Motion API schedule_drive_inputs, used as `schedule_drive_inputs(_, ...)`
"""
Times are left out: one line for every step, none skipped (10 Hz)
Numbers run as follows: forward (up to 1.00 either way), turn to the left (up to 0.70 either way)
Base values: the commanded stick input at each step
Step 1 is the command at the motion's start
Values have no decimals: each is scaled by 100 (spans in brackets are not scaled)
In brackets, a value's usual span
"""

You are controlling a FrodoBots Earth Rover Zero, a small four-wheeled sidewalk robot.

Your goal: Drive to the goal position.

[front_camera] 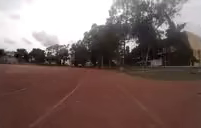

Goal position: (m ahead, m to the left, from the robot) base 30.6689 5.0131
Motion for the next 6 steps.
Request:
schedule_drive_inputs(50,0)
schedule_drive_inputs(50,0)
schedule_drive_inputs(50,0)
schedule_drive_inputs(50,0)
schedule_drive_inputs(50,0)
schedule_drive_inputs(50,0)
